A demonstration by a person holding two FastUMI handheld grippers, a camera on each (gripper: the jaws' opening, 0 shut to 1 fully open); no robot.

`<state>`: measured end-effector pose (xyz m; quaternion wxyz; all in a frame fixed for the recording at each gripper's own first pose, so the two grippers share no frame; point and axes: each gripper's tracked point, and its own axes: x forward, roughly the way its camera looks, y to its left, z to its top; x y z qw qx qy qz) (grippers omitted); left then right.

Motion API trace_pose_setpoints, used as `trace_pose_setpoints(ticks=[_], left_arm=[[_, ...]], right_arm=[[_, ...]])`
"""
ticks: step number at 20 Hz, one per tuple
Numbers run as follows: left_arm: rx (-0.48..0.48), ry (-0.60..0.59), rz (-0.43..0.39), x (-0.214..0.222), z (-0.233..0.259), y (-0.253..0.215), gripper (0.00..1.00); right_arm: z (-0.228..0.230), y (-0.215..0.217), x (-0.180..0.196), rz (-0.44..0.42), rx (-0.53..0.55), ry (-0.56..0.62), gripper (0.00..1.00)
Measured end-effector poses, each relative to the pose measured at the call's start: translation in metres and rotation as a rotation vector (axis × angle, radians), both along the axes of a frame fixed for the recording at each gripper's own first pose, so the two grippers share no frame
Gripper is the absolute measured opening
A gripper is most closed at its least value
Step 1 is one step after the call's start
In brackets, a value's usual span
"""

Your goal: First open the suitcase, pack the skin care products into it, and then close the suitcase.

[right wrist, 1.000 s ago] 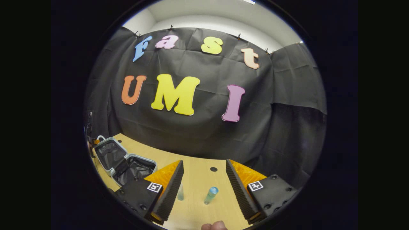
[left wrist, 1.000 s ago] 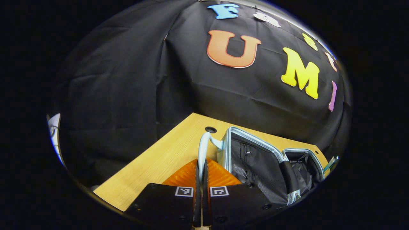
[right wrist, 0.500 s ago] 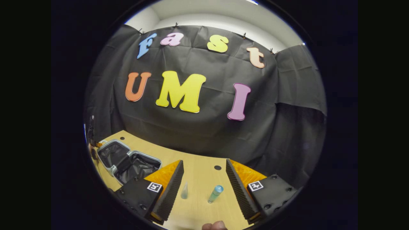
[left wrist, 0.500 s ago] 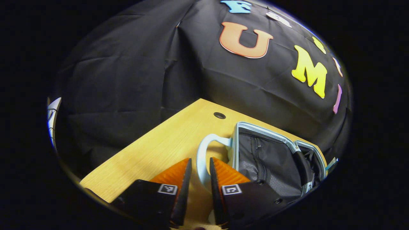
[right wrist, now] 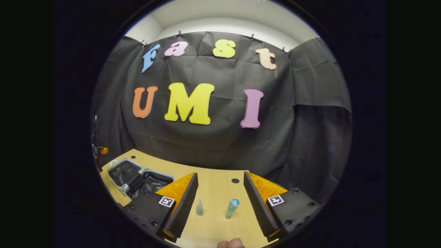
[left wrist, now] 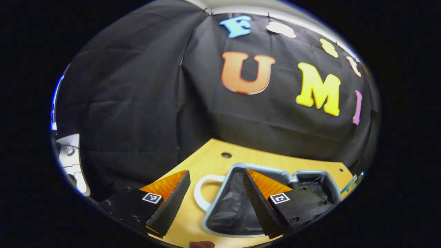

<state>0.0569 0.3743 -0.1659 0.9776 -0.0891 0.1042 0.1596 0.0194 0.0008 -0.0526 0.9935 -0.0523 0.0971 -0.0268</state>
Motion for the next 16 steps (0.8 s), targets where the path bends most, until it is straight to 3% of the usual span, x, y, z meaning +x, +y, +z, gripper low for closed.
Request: trace_pose_setpoints(ticks=[3, 6, 8, 10, 12, 13, 16], left_arm=[[0.074, -0.054, -0.059, -0.001, 0.05, -0.069, 0.98], [0.043, -0.123, -0.065, -0.008, 0.082, -0.143, 0.98], [0.086, -0.136, -0.089, -0.013, 0.088, -0.187, 0.97], [0.09, -0.145, -0.118, -0.021, 0.091, -0.233, 0.88], [0.055, -0.165, -0.189, -0.021, 0.09, -0.294, 0.89], [0.044, -0.16, -0.219, -0.02, 0.086, -0.315, 1.0], [0.01, -0.125, -0.309, -0.021, 0.069, -0.372, 0.98]], right_arm=[[-0.004, -0.033, -0.007, -0.031, 0.023, -0.014, 0.79], [-0.016, -0.064, -0.018, -0.057, 0.042, 0.004, 0.79], [-0.019, -0.082, -0.025, -0.062, 0.04, 0.006, 0.78], [-0.019, -0.097, -0.03, -0.059, 0.035, 0.0, 0.78], [-0.025, -0.112, -0.032, -0.055, 0.033, 0.011, 0.79], [-0.028, -0.117, -0.034, -0.049, 0.037, 0.018, 0.79], [-0.044, -0.128, -0.038, -0.029, 0.049, 0.045, 0.79]])
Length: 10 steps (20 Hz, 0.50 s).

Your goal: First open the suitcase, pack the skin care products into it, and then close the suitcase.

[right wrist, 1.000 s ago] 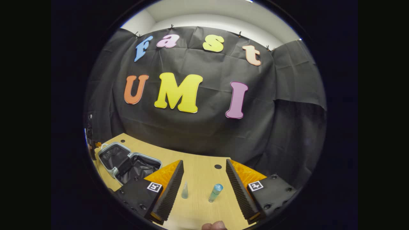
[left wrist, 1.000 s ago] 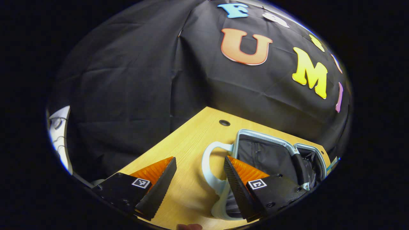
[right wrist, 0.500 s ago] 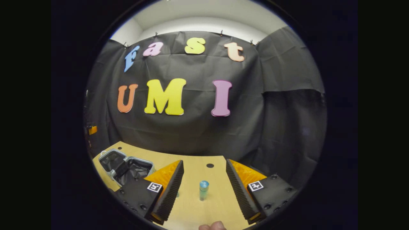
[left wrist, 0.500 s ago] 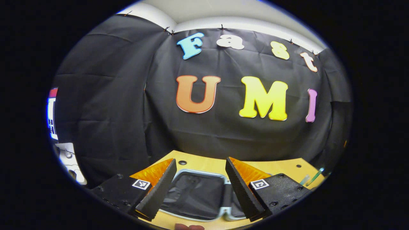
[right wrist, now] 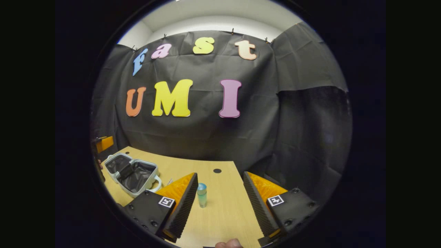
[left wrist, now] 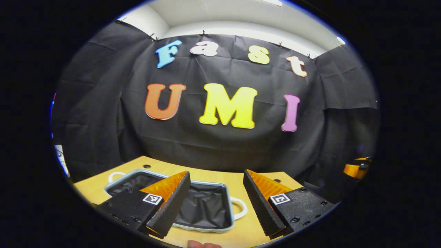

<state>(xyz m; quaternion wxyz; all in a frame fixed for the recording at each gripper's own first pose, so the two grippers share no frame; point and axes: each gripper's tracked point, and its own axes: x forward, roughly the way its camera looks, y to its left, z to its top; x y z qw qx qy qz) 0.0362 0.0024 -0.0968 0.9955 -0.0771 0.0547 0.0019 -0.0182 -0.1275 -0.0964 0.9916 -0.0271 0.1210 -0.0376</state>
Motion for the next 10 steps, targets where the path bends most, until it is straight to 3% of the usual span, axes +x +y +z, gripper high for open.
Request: trace_pose_setpoints(ticks=[5, 10], left_arm=[[0.046, 0.091, -0.113, 0.002, -0.037, -0.07, 0.98], [0.046, 0.238, -0.235, 0.005, -0.114, -0.142, 0.98]], right_arm=[[-0.038, -0.012, -0.01, 0.018, -0.002, 0.071, 0.79], [-0.063, -0.034, -0.028, 0.019, -0.033, 0.143, 0.77]])
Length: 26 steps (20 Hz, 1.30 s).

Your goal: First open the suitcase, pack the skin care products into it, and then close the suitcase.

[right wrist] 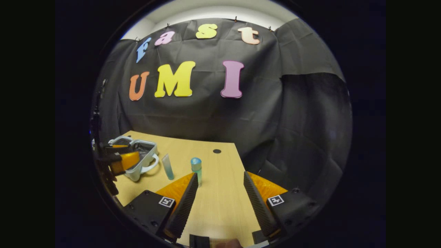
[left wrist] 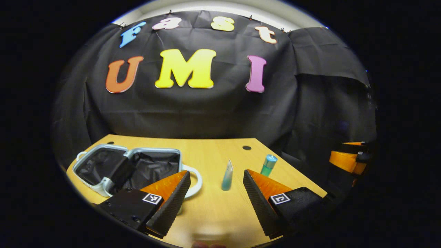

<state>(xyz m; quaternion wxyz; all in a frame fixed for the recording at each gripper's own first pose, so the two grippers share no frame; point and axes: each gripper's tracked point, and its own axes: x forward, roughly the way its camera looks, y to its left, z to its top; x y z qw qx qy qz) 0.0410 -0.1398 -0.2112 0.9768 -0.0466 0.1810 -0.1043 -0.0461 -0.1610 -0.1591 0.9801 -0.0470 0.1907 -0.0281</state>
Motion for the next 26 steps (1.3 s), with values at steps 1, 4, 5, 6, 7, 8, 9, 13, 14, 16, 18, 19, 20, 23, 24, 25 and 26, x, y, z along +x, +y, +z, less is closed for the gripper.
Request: trace_pose_setpoints(ticks=[1, 4, 5, 6, 7, 8, 9, 13, 14, 16, 18, 19, 20, 23, 24, 25, 26], left_arm=[[0.013, 0.013, -0.007, 0.006, -0.012, -0.009, 0.98], [0.038, 0.062, -0.032, 0.024, -0.047, -0.025, 0.98], [0.043, 0.08, -0.038, 0.032, -0.059, -0.029, 0.98], [0.05, 0.103, -0.041, 0.037, -0.07, -0.032, 0.98], [0.057, 0.121, -0.035, 0.043, -0.081, -0.032, 0.98], [0.059, 0.132, -0.027, 0.05, -0.09, -0.031, 1.0], [0.059, 0.143, -0.018, 0.057, -0.096, -0.031, 0.98], [0.057, 0.197, 0.001, 0.083, -0.119, -0.031, 0.97], [0.057, 0.208, 0.002, 0.09, -0.125, -0.032, 0.96], [0.055, 0.244, 0.004, 0.096, -0.138, -0.034, 0.92], [0.056, 0.28, 0.015, 0.099, -0.15, -0.034, 0.82], [0.056, 0.287, 0.017, 0.1, -0.152, -0.035, 0.69], [0.05, 0.292, 0.012, 0.101, -0.153, -0.037, 0.67], [0.063, 0.298, -0.015, 0.106, -0.152, -0.037, 0.43], [0.052, 0.304, -0.02, 0.104, -0.148, -0.037, 0.42], [0.036, 0.298, -0.019, 0.103, -0.139, -0.036, 0.4], [0.017, 0.289, -0.025, 0.098, -0.125, -0.037, 0.39]], right_arm=[[-0.001, -0.005, -0.002, -0.003, -0.008, 0.008, 0.77], [-0.006, -0.016, -0.006, -0.01, -0.023, 0.026, 0.79], [-0.008, -0.021, -0.007, -0.018, -0.028, 0.032, 0.77], [-0.01, -0.025, -0.009, -0.026, -0.029, 0.039, 0.79], [-0.011, -0.028, -0.009, -0.03, -0.029, 0.048, 0.79], [-0.012, -0.031, -0.01, -0.035, -0.034, 0.055, 0.79], [-0.013, -0.033, -0.011, -0.038, -0.038, 0.059, 0.79], [-0.015, -0.047, -0.013, -0.05, -0.057, 0.077, 0.77], [-0.016, -0.049, -0.013, -0.055, -0.058, 0.084, 0.79], [-0.017, -0.051, -0.009, -0.059, -0.052, 0.09, 0.79], [-0.016, -0.05, -0.004, -0.059, -0.052, 0.09, 0.79], [-0.016, -0.049, -0.001, -0.057, -0.052, 0.089, 0.79], [-0.018, -0.048, 0.001, -0.055, -0.052, 0.09, 0.79], [-0.026, -0.041, 0.01, -0.036, -0.046, 0.102, 0.79], [-0.03, -0.037, 0.014, -0.025, -0.046, 0.104, 0.79], [-0.035, -0.031, 0.018, -0.008, -0.034, 0.108, 0.79], [-0.044, -0.026, 0.023, 0.007, -0.021, 0.117, 0.79]])
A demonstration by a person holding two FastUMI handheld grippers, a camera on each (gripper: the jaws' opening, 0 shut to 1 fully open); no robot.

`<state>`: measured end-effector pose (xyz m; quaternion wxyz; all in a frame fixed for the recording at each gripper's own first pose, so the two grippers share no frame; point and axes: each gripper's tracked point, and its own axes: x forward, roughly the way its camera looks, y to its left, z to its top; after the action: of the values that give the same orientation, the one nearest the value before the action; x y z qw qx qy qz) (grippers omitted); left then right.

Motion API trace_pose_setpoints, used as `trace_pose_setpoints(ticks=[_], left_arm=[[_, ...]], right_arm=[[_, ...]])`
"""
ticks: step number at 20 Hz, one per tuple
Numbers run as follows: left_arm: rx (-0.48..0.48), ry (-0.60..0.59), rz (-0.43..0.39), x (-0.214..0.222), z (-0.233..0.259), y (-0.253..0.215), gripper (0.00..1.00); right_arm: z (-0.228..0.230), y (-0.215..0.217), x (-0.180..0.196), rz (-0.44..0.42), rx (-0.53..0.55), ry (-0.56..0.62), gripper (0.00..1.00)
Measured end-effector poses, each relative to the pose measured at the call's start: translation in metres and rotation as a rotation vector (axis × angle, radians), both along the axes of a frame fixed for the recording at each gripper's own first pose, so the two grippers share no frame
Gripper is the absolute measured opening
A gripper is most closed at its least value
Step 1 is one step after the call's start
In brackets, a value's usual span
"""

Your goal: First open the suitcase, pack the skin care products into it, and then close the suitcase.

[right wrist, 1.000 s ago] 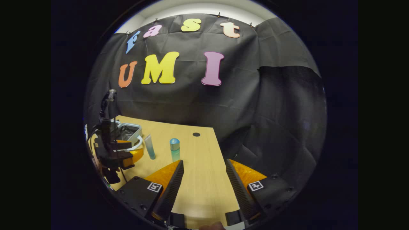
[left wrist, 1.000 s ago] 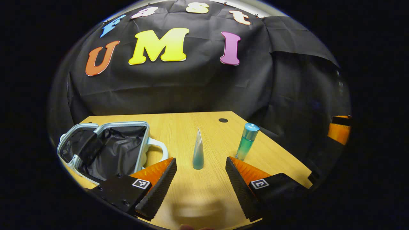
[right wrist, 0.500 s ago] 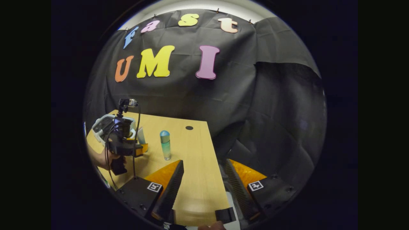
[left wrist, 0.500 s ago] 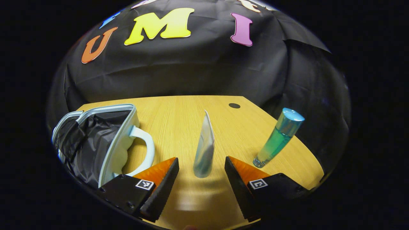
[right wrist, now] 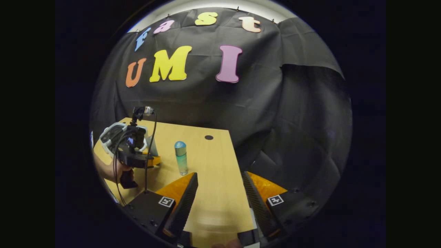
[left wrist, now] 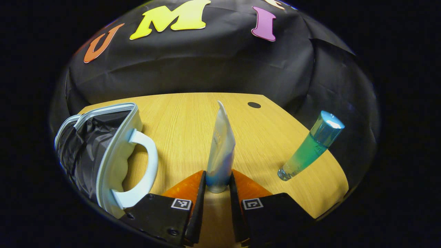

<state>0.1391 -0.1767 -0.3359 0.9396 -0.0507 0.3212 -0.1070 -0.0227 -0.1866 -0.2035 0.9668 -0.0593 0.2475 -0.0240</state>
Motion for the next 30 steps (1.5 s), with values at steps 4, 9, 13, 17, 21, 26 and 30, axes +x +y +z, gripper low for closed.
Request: trace_pose_setpoints(ticks=[4, 9, 13, 17, 21, 26, 30], left_arm=[[-0.044, -0.036, 0.0, -0.034, 0.063, 0.015, 0.39], [-0.045, -0.024, 0.031, -0.085, 0.107, 0.047, 0.37], [-0.027, 0.003, 0.109, -0.107, 0.116, 0.078, 0.37], [-0.011, 0.014, 0.174, -0.12, 0.122, 0.109, 0.37], [-0.004, 0.026, 0.242, -0.127, 0.124, 0.14, 0.37], [0.02, 0.06, 0.278, -0.121, 0.118, 0.193, 0.37], [0.024, 0.14, 0.253, -0.1, 0.11, 0.236, 0.37]], right_arm=[[-0.049, 0.034, 0.028, 0.05, 0.092, 0.061, 0.79], [-0.12, 0.076, 0.071, 0.06, 0.207, 0.191, 0.79], [-0.141, 0.096, 0.111, 0.077, 0.187, 0.203, 0.8], [-0.156, 0.115, 0.137, 0.112, 0.173, 0.224, 0.8], [-0.165, 0.112, 0.147, 0.07, 0.171, 0.243, 0.53], [-0.158, 0.117, 0.138, 0.07, 0.205, 0.28, 0.33], [-0.124, 0.135, 0.117, 0.123, 0.285, 0.315, 0.33]])
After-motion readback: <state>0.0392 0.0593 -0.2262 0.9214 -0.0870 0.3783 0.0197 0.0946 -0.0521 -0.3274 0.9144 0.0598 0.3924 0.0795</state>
